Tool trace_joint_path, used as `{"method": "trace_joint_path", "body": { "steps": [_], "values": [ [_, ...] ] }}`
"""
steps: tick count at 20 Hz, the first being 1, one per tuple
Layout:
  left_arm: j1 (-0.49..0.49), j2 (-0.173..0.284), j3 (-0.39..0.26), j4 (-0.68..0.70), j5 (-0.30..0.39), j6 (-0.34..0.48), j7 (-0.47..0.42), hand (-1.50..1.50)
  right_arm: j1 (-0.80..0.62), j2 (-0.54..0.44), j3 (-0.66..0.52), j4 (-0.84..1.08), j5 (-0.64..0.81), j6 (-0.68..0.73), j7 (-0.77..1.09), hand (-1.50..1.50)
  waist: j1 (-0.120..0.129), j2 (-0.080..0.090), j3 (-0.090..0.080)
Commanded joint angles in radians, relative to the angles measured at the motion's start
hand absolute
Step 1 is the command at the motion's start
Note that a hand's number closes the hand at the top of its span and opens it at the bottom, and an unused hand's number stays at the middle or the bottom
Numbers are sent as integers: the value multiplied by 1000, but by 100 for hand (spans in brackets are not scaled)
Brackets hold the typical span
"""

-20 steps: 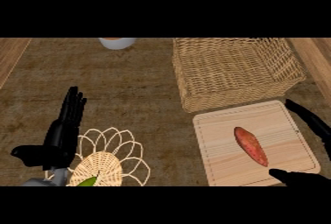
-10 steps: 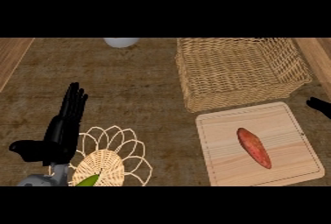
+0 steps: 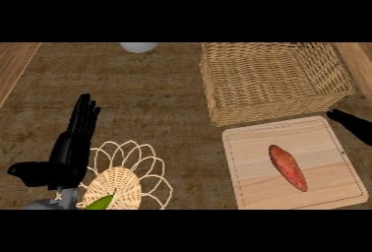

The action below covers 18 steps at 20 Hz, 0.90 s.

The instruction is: Pick the sweet potato from the cutting board and place it in the basket

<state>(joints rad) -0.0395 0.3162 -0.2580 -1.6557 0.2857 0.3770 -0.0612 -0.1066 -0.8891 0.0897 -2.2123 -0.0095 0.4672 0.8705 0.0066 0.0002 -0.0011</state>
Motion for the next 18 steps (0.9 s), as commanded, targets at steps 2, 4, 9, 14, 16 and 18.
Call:
{"method": "trace_joint_path", "body": {
  "steps": [2, 4, 9, 14, 16, 18],
  "values": [
    [-9, 28, 34, -81, -4, -6, 79, 0, -42, 51, 96, 88, 149, 30, 17, -150, 8, 1, 1],
    [-9, -22, 25, -18, -39, -6, 38, 0, -7, 77, 47, 123, 161, 61, -40, -150, -4, 0, 1],
    [39, -39, 59, -26, -28, -66, 23, 0, 69, 159, 33, 152, 280, 61, -147, -150, -6, -1, 1],
    [27, -51, 86, 3, -64, -81, 19, 0, 139, 221, 44, 182, 388, 31, -279, -150, -9, -1, 2],
    [25, -97, 52, -31, -101, -38, 42, 0, 193, 264, 85, 136, 440, 3, -278, -150, -10, -2, 1],
    [-47, -106, 81, 33, -102, -68, 35, 0, 161, 315, 112, 180, 498, -6, -273, -150, -10, -1, 1]
  ]
}}
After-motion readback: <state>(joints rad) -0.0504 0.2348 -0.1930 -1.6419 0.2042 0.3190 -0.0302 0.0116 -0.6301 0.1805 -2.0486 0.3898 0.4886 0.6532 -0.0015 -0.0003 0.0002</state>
